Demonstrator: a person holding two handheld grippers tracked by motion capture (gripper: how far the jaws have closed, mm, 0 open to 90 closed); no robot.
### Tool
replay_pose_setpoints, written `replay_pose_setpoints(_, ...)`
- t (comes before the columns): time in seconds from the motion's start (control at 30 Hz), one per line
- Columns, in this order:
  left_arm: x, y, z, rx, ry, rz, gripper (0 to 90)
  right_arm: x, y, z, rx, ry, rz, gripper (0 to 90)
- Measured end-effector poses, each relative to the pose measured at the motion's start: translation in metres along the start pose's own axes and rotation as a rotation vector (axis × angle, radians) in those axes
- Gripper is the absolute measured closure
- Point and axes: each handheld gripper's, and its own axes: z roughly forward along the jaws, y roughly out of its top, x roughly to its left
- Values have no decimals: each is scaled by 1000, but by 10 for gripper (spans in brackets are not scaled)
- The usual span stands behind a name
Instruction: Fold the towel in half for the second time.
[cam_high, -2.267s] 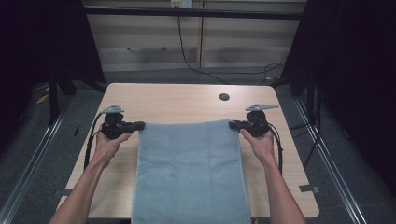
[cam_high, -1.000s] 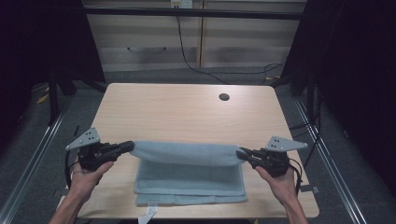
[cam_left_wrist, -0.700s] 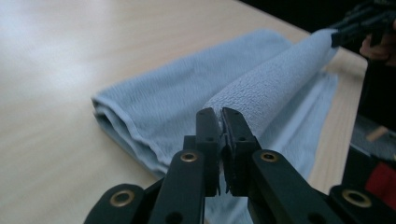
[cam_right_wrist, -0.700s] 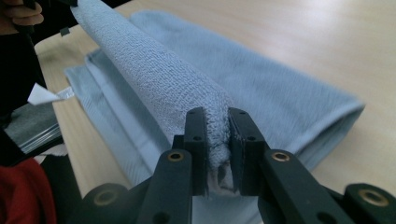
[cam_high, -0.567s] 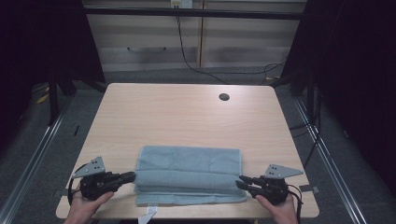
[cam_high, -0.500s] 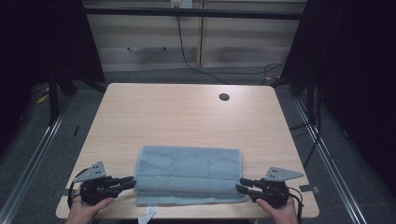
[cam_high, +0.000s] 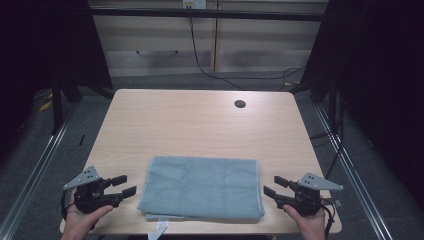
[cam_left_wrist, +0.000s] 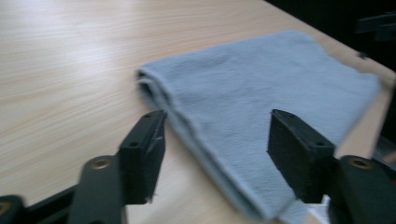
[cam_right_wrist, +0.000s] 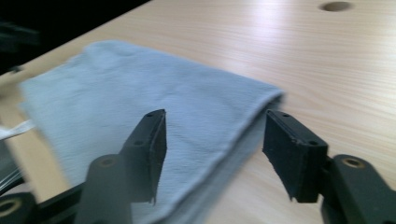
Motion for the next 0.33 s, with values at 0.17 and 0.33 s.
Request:
replay_pose_setpoints(0.17, 11, -8, -5, -9, 89, -41, 269, -21, -9, -6, -3, -114, 36, 351)
replay_pose_setpoints(0.33, 12, -13, -3, 19, 89, -52, 193, -24, -17, -2, 59, -182, 41, 290)
